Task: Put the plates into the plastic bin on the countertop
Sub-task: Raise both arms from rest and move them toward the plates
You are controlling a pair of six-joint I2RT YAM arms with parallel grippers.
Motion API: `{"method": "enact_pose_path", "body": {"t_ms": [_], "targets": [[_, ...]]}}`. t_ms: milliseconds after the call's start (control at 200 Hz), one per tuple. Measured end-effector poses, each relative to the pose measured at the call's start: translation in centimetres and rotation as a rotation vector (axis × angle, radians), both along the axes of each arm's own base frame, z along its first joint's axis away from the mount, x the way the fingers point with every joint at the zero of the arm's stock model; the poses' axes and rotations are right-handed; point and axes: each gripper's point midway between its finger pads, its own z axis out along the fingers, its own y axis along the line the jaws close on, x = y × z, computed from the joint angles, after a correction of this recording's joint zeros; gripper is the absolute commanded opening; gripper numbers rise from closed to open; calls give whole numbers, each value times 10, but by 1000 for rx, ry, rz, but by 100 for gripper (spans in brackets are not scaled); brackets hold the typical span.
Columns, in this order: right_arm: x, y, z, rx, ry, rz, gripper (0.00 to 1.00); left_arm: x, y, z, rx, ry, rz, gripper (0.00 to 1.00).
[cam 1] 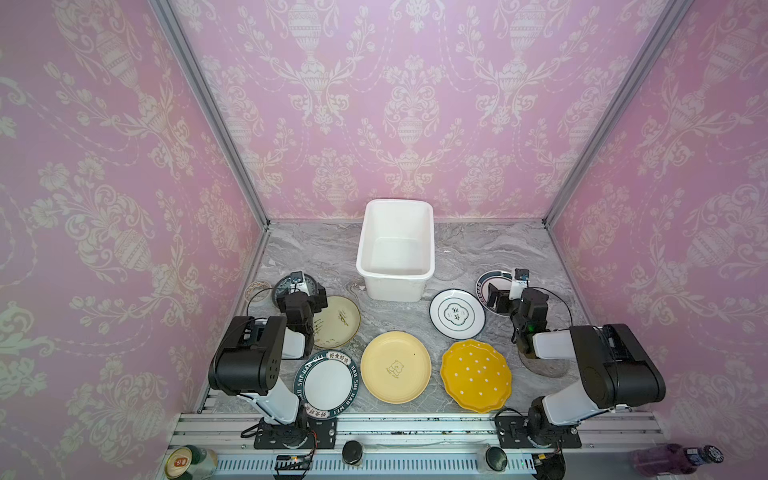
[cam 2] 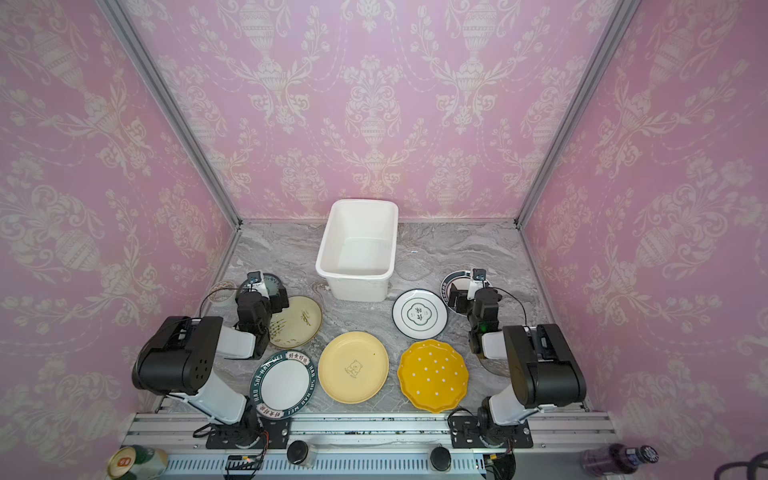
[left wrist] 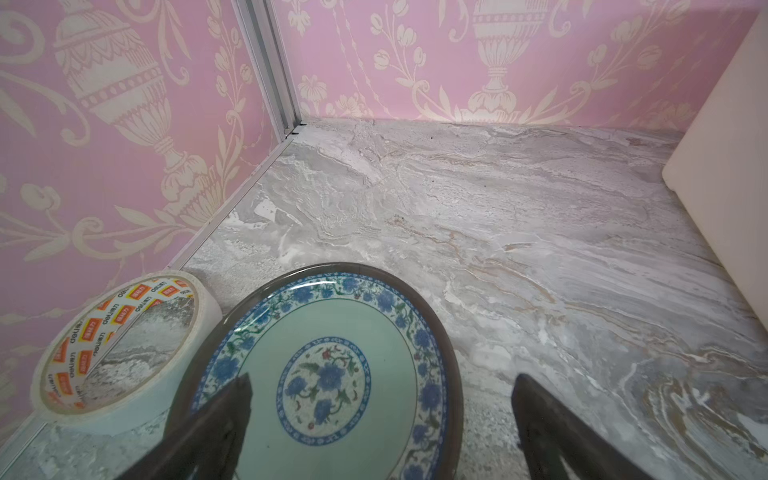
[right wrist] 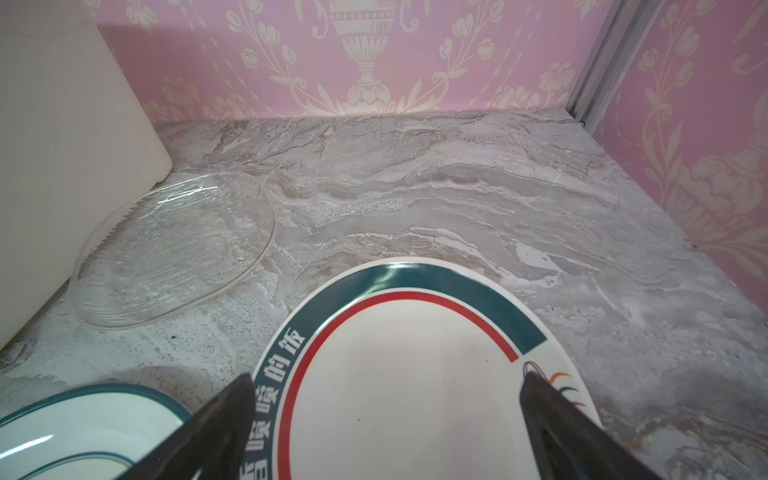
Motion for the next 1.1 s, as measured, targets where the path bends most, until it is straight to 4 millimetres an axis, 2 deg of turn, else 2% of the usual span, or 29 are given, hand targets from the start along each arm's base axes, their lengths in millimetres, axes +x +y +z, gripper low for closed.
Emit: {"method": "enact_pose_path", "body": {"t_ms": [891, 1021, 1101], "targets": [[-1, -4, 1, -3, -3, -21, 100, -1, 0, 1, 0, -8, 1, 99], [-8, -7, 11, -9, -28, -47, 100, -6, 1, 2, 2, -10, 9, 99], [-13, -10, 33, -9, -67, -65, 100, -9, -3, 14, 6, -24, -2, 99]]}}
